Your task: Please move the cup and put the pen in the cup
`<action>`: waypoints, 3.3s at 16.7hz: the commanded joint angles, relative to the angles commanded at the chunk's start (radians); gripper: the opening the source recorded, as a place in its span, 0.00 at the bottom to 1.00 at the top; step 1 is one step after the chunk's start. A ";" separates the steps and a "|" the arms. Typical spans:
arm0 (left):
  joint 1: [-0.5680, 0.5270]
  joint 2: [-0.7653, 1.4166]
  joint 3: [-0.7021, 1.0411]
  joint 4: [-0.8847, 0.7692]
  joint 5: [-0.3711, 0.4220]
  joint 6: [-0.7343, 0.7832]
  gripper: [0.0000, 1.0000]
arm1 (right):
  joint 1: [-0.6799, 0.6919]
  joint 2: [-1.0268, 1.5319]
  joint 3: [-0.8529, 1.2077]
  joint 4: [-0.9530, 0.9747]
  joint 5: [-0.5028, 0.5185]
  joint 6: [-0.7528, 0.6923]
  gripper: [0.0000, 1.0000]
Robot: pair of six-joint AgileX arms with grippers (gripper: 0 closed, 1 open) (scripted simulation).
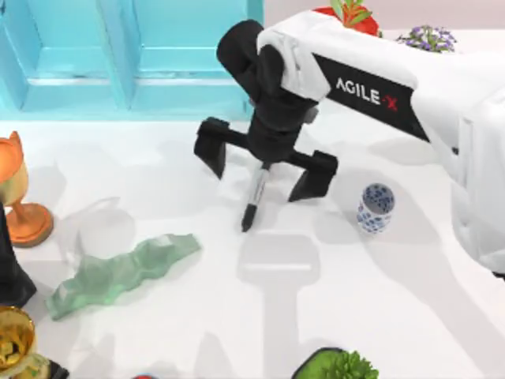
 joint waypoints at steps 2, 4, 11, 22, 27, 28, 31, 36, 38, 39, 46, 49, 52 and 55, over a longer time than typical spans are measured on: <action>0.000 0.000 0.000 0.000 0.000 0.000 1.00 | 0.000 0.001 -0.003 0.004 0.000 0.000 1.00; 0.000 0.000 0.000 0.000 0.000 0.000 1.00 | 0.000 0.001 -0.003 0.004 0.000 0.000 1.00; 0.000 0.000 0.000 0.000 0.000 0.000 1.00 | 0.000 0.001 -0.003 0.004 0.000 0.000 0.47; 0.000 0.000 0.000 0.000 0.000 0.000 1.00 | 0.000 0.001 -0.003 0.004 0.000 0.000 0.00; 0.000 0.000 0.000 0.000 0.000 0.000 1.00 | -0.009 -0.083 -0.029 -0.054 0.043 -0.033 0.00; 0.000 0.000 0.000 0.000 0.000 0.000 1.00 | -0.004 -0.096 -0.042 -0.057 0.043 -0.028 0.00; 0.000 0.000 0.000 0.000 0.000 0.000 1.00 | 0.027 -0.198 -0.125 -0.078 0.046 0.007 0.00; 0.000 0.000 0.000 0.000 0.000 0.000 1.00 | 0.106 -0.446 -0.305 -0.127 0.054 0.080 0.00; 0.000 0.000 0.000 0.000 0.000 0.000 1.00 | 0.127 -0.492 -0.345 -0.138 0.055 0.098 0.00; 0.000 0.000 0.000 0.000 0.000 0.000 1.00 | 0.130 -0.498 -0.351 -0.141 0.055 0.101 0.00; 0.000 0.000 0.000 0.000 0.000 0.000 1.00 | 0.134 -0.517 -0.389 -0.078 0.099 0.062 0.00; 0.000 0.000 0.000 0.000 0.000 0.000 1.00 | 0.152 -0.564 -0.495 0.075 0.202 -0.028 0.00; 0.000 0.000 0.000 0.000 0.000 0.000 1.00 | 0.175 -0.623 -0.655 0.300 0.345 -0.155 0.00; 0.000 0.000 0.000 0.000 0.000 0.000 1.00 | 0.201 -0.686 -0.858 0.568 0.505 -0.308 0.00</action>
